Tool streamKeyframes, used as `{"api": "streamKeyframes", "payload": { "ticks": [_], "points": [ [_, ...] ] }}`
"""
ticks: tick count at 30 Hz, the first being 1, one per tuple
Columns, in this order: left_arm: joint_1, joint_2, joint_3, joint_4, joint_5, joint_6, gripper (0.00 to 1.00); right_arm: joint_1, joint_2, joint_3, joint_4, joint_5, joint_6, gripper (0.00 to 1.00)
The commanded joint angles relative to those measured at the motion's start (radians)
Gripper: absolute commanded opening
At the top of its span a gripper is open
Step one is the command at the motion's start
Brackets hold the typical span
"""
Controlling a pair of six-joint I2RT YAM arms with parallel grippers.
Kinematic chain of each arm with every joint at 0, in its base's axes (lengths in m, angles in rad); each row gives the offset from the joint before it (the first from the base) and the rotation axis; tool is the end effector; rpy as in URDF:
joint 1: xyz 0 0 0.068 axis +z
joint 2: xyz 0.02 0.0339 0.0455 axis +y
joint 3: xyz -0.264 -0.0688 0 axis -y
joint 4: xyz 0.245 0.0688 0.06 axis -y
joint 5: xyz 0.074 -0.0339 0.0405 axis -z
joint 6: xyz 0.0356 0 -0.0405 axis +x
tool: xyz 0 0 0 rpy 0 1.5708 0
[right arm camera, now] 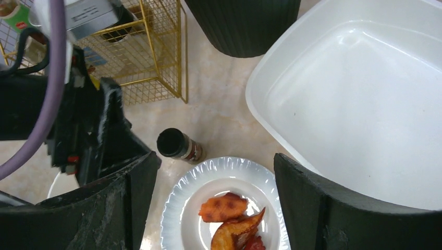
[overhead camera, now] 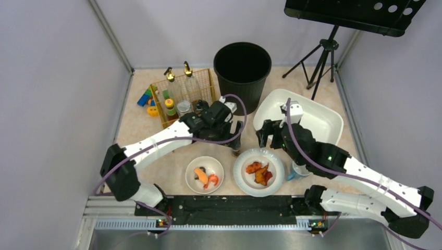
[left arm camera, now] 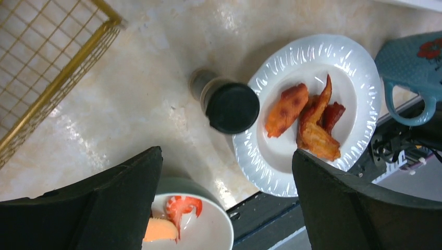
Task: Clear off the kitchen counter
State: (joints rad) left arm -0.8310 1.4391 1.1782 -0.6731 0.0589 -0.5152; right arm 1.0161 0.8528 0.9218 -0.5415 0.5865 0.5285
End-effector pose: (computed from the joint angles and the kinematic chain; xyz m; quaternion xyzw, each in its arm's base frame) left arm 0.2025 -0.2250 0.2819 0.1584 0.9361 -0.2169 0.2272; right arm 0.1110 0.1417 0.3419 -0.0507 0.8288 0.1721 0.5300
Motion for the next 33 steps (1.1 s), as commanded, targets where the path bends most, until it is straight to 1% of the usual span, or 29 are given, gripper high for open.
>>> {"api": "streamKeyframes", "payload": {
  "ticks": [1, 8, 12, 15, 25, 31, 33],
  "points": [
    [-0.019, 0.121, 0.146, -0.018, -0.046, -0.014, 0.99, -0.005, -0.101, -0.022, -0.041, 0.033, 0.044, 0.80],
    [-0.045, 0.272, 0.273, -0.085, -0.148, -0.002, 0.99, -0.006, -0.190, -0.044, -0.095, 0.042, 0.051, 0.80],
    [-0.053, 0.297, 0.299, -0.116, -0.177, 0.004, 0.98, -0.007, -0.217, -0.050, -0.102, 0.033, 0.045, 0.80],
    [-0.064, 0.309, 0.309, -0.123, -0.181, 0.006, 0.96, -0.006, -0.223, -0.055, -0.102, 0.028, 0.044, 0.80],
    [-0.093, 0.384, 0.329, -0.145, -0.158, 0.008, 0.81, -0.007, -0.246, -0.088, -0.101, 0.010, 0.054, 0.80],
    [-0.103, 0.403, 0.360, -0.176, -0.182, 0.012, 0.73, -0.006, -0.254, -0.098, -0.101, 0.003, 0.057, 0.80],
    [-0.106, 0.404, 0.365, -0.189, -0.197, 0.012, 0.66, -0.006, -0.253, -0.101, -0.100, 0.003, 0.060, 0.80]
  ]
}}
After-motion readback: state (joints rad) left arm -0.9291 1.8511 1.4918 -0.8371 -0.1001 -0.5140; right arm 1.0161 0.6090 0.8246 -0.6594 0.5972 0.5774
